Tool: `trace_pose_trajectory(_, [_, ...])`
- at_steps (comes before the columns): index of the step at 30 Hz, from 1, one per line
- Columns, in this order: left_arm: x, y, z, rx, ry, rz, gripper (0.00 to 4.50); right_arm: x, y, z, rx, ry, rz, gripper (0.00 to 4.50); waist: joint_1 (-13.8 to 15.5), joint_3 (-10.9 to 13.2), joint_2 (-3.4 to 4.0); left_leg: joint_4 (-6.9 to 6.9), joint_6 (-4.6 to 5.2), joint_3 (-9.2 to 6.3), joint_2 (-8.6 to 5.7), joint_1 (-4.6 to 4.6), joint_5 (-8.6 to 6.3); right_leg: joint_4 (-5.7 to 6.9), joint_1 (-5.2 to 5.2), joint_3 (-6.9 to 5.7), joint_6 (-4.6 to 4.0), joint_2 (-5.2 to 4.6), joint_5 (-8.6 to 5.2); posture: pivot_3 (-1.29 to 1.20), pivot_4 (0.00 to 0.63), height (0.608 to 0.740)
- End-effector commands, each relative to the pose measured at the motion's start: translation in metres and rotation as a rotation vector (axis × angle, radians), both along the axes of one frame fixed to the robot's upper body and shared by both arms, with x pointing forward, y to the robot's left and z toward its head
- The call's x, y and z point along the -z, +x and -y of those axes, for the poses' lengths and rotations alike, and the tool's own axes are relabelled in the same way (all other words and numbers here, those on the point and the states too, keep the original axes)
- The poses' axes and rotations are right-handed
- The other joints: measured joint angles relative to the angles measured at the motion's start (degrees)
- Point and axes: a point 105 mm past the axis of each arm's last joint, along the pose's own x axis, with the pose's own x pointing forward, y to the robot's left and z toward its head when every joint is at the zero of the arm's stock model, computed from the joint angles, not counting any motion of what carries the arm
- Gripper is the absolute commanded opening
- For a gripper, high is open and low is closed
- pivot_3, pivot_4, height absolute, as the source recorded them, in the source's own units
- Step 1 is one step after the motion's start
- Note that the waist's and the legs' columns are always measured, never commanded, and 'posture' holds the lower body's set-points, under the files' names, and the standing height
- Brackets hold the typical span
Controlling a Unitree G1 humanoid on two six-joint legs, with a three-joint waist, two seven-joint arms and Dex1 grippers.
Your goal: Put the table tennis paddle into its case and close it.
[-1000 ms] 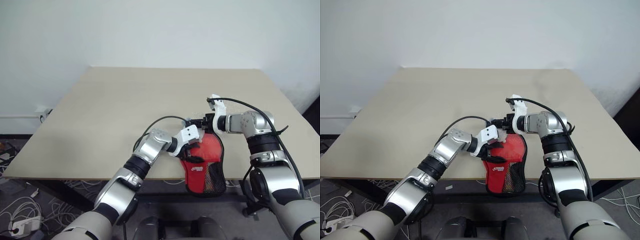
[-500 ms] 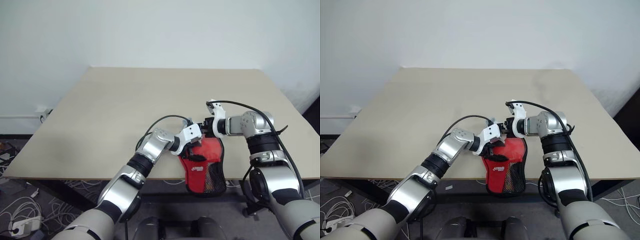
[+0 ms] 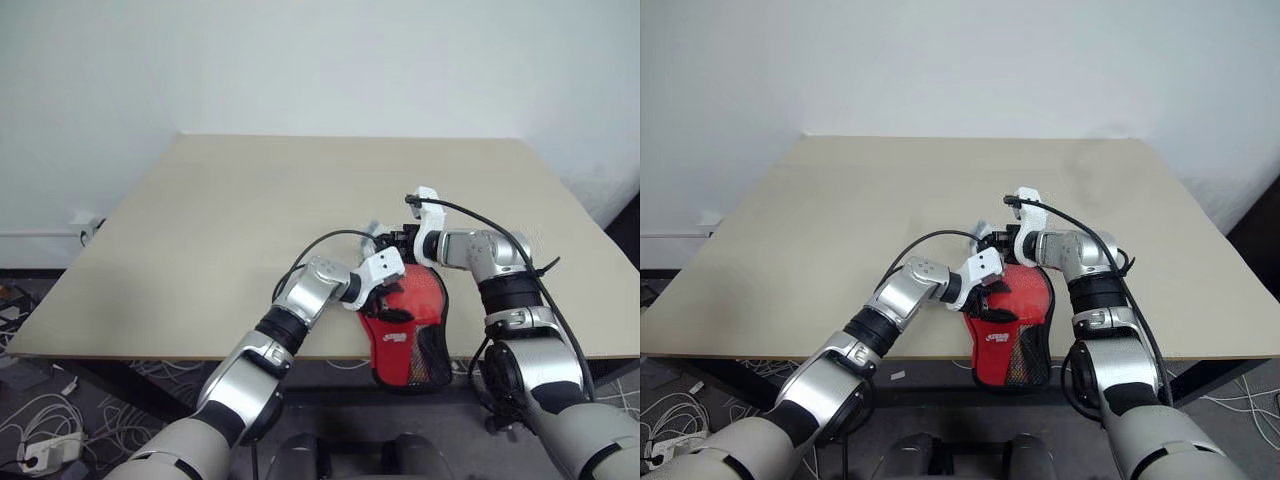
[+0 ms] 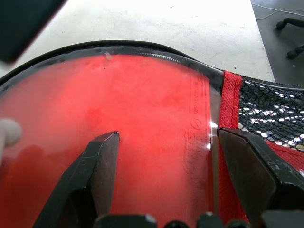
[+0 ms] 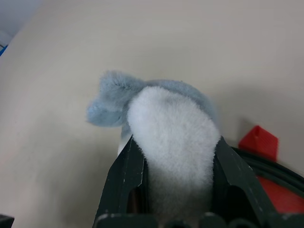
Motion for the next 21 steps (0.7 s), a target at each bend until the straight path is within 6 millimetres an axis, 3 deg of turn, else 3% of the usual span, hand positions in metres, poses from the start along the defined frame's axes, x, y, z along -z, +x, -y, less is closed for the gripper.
trace_pose_trajectory(1, [0.032,-0.008,-0.012,-0.044,0.111,-0.092,3.55,-0.011,0.011,0.006,0.070,-0.011,0.059,1.37,0.01,-0.02,0.00,0.00,0.02,0.01,0.00,0.00,-0.01,0.00,0.00,0.00,0.00,0.00,0.00,0.00,0.000,0.724])
trace_pose_trajectory(7, [0.034,-0.010,-0.011,-0.050,0.109,-0.107,3.55,-0.006,0.012,0.005,0.078,-0.034,0.065,0.49,0.03,-0.04,0.02,0.00,0.02,-0.02,0.00,0.01,-0.01,-0.02,0.02,-0.02,0.00,-0.01,0.00,0.00,0.000,0.724])
trace_pose_trajectory(16, [0.035,-0.011,-0.011,-0.062,0.103,-0.116,3.55,-0.011,0.016,0.012,0.133,-0.008,0.078,0.38,0.04,-0.05,0.02,-0.01,0.05,-0.03,0.01,0.01,-0.03,-0.03,0.02,-0.02,0.00,-0.01,0.00,0.00,0.000,0.724])
trace_pose_trajectory(21, [0.035,-0.012,-0.010,-0.061,0.102,-0.123,3.55,-0.026,0.035,0.040,0.345,0.063,0.148,0.38,0.06,-0.05,0.02,-0.02,0.03,-0.02,0.00,0.01,-0.02,-0.05,0.03,-0.03,0.00,-0.01,0.00,0.00,0.000,0.724])
